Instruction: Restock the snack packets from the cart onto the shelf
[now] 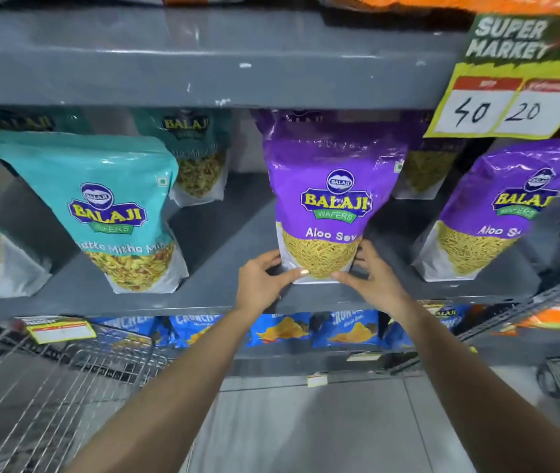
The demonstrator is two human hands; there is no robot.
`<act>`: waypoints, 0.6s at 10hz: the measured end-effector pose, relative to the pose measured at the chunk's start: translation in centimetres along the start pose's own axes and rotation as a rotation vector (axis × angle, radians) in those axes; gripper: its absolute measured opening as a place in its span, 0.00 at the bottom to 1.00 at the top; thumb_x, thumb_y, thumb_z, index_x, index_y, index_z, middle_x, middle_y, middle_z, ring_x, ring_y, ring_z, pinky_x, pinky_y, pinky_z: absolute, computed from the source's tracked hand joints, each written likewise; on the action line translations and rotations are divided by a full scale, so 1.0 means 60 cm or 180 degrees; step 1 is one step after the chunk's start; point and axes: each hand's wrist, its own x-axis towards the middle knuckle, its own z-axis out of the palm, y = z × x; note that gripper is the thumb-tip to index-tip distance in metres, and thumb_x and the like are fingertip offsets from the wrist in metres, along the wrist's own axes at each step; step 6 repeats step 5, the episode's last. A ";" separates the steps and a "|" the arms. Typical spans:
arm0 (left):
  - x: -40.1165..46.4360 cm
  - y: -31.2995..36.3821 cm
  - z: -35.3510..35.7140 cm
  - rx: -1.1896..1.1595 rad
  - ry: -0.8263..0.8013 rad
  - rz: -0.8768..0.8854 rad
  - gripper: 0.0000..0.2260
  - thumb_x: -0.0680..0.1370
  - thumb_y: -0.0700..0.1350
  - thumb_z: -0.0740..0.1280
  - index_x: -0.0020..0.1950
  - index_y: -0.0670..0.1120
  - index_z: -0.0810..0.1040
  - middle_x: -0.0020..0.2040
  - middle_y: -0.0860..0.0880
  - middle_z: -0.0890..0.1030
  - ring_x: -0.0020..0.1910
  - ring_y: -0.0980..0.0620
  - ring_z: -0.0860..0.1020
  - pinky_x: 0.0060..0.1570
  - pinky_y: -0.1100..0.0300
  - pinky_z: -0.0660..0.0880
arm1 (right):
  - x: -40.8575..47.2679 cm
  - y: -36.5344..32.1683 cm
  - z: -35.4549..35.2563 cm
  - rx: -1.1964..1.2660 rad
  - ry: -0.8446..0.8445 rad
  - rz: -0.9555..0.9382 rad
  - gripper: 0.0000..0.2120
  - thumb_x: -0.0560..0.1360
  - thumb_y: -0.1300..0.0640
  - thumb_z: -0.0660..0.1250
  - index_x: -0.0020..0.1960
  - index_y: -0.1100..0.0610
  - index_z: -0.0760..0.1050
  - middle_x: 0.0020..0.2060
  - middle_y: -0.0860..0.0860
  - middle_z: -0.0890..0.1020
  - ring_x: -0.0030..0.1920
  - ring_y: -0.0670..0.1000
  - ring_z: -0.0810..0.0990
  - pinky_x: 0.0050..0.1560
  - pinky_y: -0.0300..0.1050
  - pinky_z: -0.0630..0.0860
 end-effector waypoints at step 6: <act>-0.031 0.011 -0.013 0.0152 -0.0094 0.0130 0.29 0.64 0.56 0.78 0.63 0.52 0.79 0.58 0.54 0.83 0.57 0.57 0.80 0.59 0.57 0.77 | -0.024 0.000 0.003 0.0100 -0.0026 0.0024 0.37 0.61 0.40 0.77 0.65 0.38 0.63 0.66 0.48 0.75 0.68 0.47 0.71 0.70 0.56 0.68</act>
